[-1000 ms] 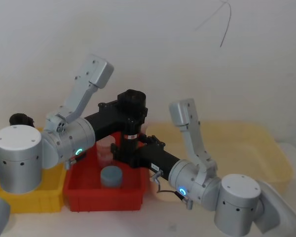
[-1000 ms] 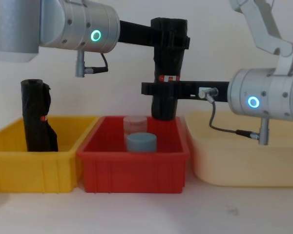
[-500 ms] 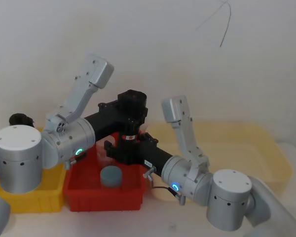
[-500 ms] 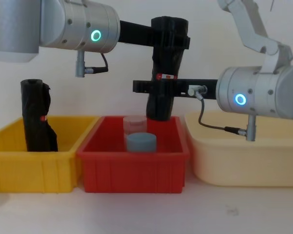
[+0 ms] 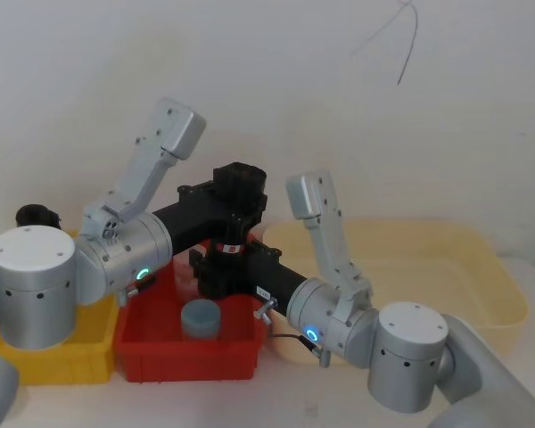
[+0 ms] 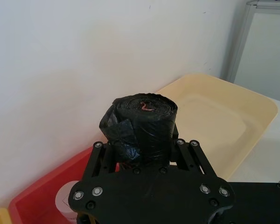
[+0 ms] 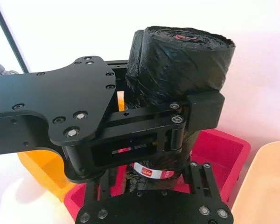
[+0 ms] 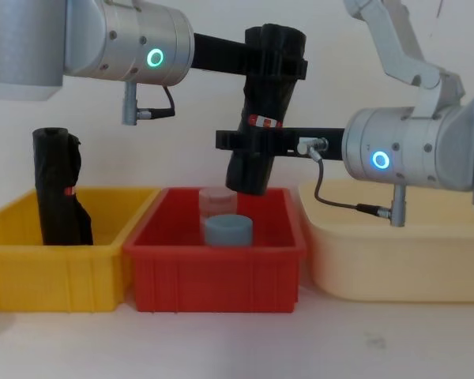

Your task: Pick up the garbage bag with the one hand and transfer it to the other hand.

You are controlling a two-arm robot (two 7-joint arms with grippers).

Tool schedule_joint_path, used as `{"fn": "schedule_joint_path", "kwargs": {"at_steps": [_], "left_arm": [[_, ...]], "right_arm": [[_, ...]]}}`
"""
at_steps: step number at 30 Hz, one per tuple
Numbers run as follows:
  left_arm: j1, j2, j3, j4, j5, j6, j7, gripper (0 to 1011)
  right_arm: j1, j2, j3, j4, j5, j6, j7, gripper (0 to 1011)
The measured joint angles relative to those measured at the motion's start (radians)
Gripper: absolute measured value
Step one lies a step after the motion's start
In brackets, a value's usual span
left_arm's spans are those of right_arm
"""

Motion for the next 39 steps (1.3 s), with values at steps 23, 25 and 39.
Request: {"fn": "schedule_joint_path", "kwargs": {"at_steps": [23,25,39], "left_arm": [[0.000,0.000,0.000,0.000,0.000,0.000,0.000,752],[0.000,0.000,0.000,0.000,0.000,0.000,0.000,804],[0.002,-0.002,-0.019,-0.007,-0.017,0.000,0.016,1002]], "right_arm": [[0.002,-0.009,0.007,0.008,-0.007,-0.009,-0.004,547],[0.000,-0.012,0.013,0.008,-0.010,-0.014,-0.014,547],[-0.004,-0.025,0.073,0.017,-0.038,-0.067,-0.110,546]]}}
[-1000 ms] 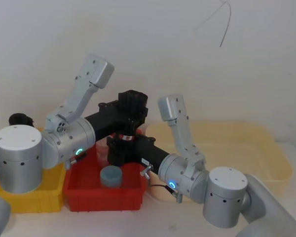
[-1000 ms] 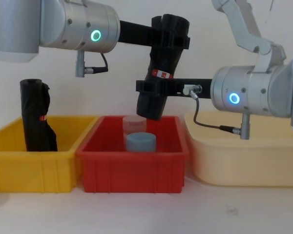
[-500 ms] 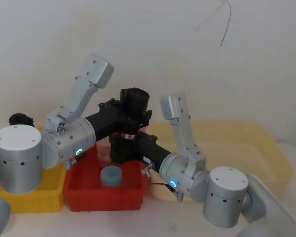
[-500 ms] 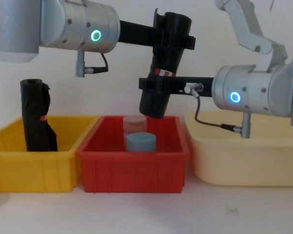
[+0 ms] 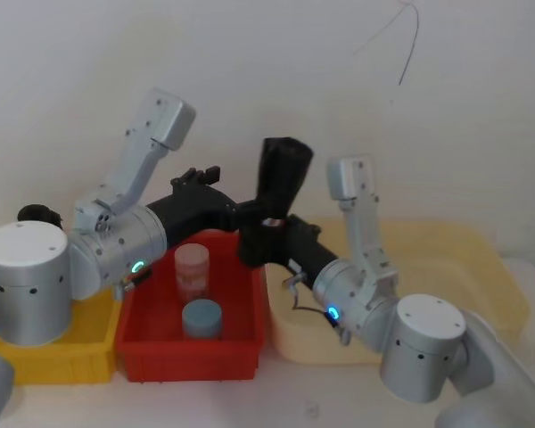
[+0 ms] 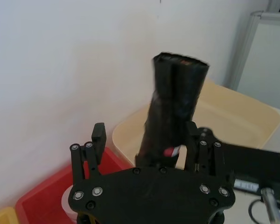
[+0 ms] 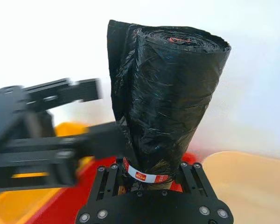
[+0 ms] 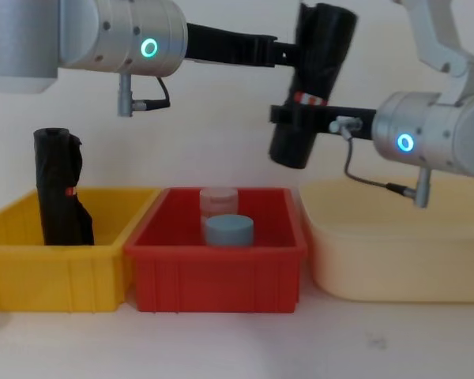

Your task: Pick up the garbage bag with the one hand and transfer it to the other hand.

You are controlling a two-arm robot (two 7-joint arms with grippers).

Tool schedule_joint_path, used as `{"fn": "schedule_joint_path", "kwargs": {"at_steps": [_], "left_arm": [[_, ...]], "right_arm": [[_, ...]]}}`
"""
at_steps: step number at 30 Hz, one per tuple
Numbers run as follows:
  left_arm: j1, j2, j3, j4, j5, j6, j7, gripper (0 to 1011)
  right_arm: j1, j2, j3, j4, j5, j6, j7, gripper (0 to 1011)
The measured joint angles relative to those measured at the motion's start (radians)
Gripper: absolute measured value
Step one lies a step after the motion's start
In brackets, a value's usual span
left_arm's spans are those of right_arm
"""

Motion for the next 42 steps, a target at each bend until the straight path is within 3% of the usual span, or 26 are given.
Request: {"fn": "schedule_joint_path", "kwargs": {"at_steps": [9,16,27,32,38,42], "left_arm": [[0.018,0.004,-0.033,-0.029,-0.040,0.022,0.008,1002],[0.042,0.014,-0.067,-0.062,-0.082,0.051,0.013,1001],[0.086,0.028,-0.108,-0.110,-0.115,0.086,0.057,1001],[0.111,0.031,-0.126,-0.129,-0.115,0.103,0.112,1001],[0.129,0.033,-0.141,-0.137,-0.106,0.115,0.156,1002],[0.140,0.035,-0.148,-0.140,-0.099,0.121,0.179,1001]], "right_arm": [[-0.006,0.010,0.063,0.006,-0.018,-0.022,-0.074,547],[-0.015,0.030,0.090,0.010,-0.032,-0.020,-0.101,547],[-0.028,0.064,0.100,0.006,-0.050,0.004,-0.094,547],[-0.033,0.082,0.098,0.000,-0.057,0.015,-0.069,552],[-0.034,0.099,0.092,-0.010,-0.068,0.020,-0.044,754],[-0.035,0.104,0.091,-0.015,-0.072,0.024,-0.037,826]]}}
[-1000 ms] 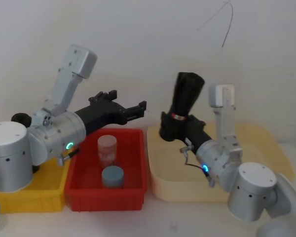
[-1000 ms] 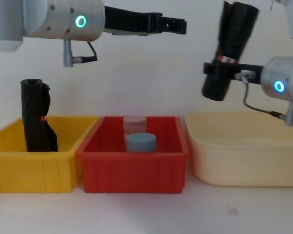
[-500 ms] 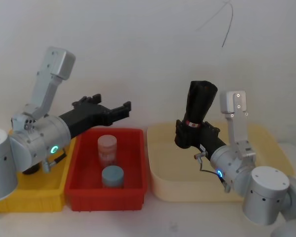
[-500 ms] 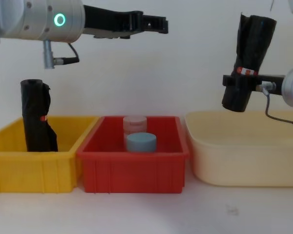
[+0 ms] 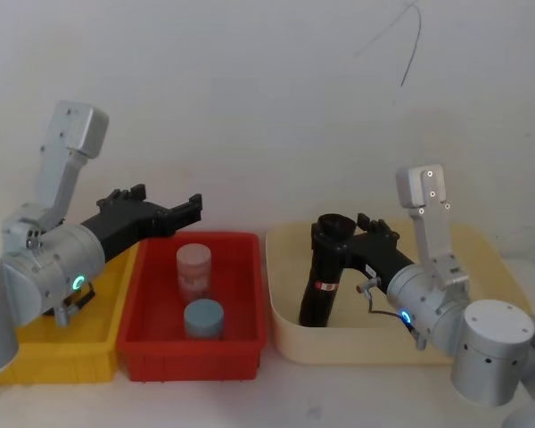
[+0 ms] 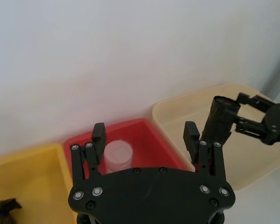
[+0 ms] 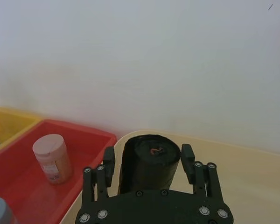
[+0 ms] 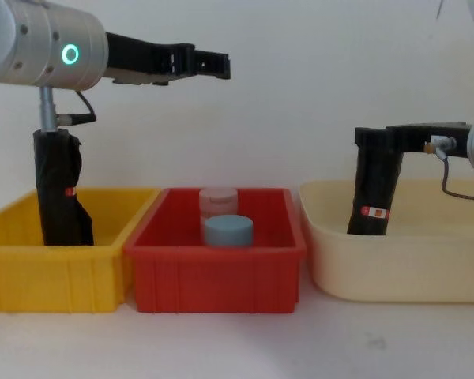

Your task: Pick up the garbage bag with the one hand and transfer it to the other hand.

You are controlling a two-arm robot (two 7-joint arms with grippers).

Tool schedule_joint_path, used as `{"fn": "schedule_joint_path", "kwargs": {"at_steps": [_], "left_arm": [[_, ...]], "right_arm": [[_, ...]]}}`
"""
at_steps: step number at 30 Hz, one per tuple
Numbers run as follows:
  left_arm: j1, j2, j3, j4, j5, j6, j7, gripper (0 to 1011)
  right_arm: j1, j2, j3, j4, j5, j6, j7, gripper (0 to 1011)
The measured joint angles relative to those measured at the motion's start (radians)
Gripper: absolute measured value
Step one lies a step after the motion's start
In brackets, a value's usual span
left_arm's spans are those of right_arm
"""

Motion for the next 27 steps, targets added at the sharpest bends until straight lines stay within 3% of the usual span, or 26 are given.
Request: {"fn": "schedule_joint_path", "kwargs": {"at_steps": [6,15,27], "left_arm": [[0.009,0.001,-0.007,-0.004,0.005,0.006,0.021,1002],[0.016,0.002,-0.012,-0.006,0.010,0.010,0.037,1001],[0.020,0.003,-0.015,-0.008,0.012,0.013,0.048,1002]], "right_arm": [[-0.001,0.000,0.008,-0.015,-0.004,0.004,0.002,996],[0.005,0.002,0.014,-0.041,-0.017,-0.010,0.008,1000],[0.013,0.029,-0.012,-0.090,-0.025,-0.002,0.092,1000]]}}
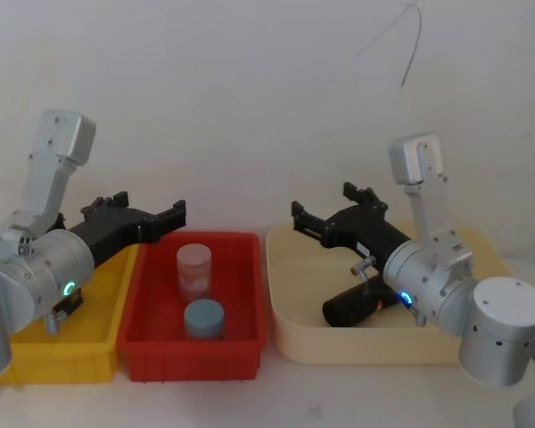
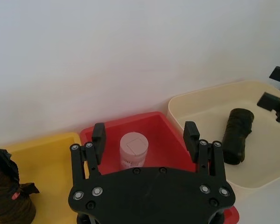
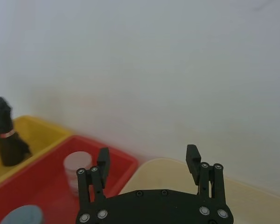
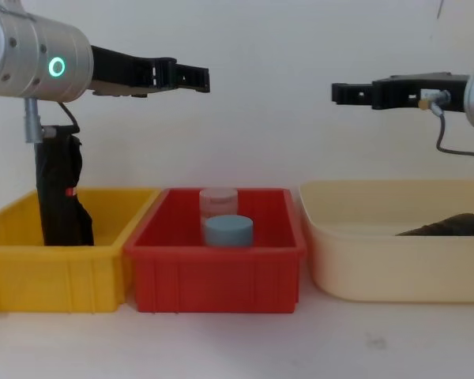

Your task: Pick up the garbage bag with the one hand and transfer it to the other hand.

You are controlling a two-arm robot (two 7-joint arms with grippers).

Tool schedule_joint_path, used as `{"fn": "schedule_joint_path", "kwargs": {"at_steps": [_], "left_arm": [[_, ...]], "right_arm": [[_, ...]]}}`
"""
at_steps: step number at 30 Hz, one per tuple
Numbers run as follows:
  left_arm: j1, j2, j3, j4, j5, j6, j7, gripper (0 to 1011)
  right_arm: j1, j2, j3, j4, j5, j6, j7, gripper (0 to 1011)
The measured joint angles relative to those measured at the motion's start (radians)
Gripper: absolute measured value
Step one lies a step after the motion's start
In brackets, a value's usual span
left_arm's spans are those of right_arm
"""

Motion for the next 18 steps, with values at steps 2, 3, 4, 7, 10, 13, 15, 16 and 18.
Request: {"fn": "schedule_joint_path", "kwargs": {"at_steps": [2,3,4,7,10,13,15,16,18], "left_arm": [[0.000,0.000,0.000,0.000,0.000,0.000,0.001,1002],[0.001,0.000,0.000,0.000,0.000,0.000,0.001,1002],[0.001,0.000,0.000,0.000,0.000,0.000,0.002,1001],[0.001,0.000,-0.001,-0.001,0.001,0.001,0.002,1001],[0.001,0.000,-0.001,-0.001,0.001,0.001,0.003,1002],[0.002,0.000,-0.001,-0.001,0.001,0.001,0.004,1001],[0.002,0.000,-0.001,-0.001,0.001,0.001,0.004,1001],[0.002,0.000,-0.002,-0.001,0.002,0.001,0.004,1001],[0.002,0.000,-0.002,-0.001,0.002,0.001,0.005,1001]], "right_arm": [[0.000,0.004,-0.006,-0.007,0.000,0.004,0.014,1000],[0.000,0.008,-0.011,-0.013,0.000,0.007,0.027,1000],[0.000,0.010,-0.015,-0.017,0.000,0.010,0.037,1000],[-0.001,0.019,-0.029,-0.029,0.001,0.020,0.065,1000],[-0.002,0.028,-0.047,-0.041,0.005,0.033,0.097,1000],[-0.003,0.036,-0.064,-0.050,0.009,0.048,0.130,1000],[-0.002,0.042,-0.081,-0.057,0.012,0.061,0.155,1000],[-0.002,0.044,-0.086,-0.058,0.012,0.064,0.159,1000],[0.002,0.049,-0.104,-0.062,0.014,0.078,0.185,999]]}}
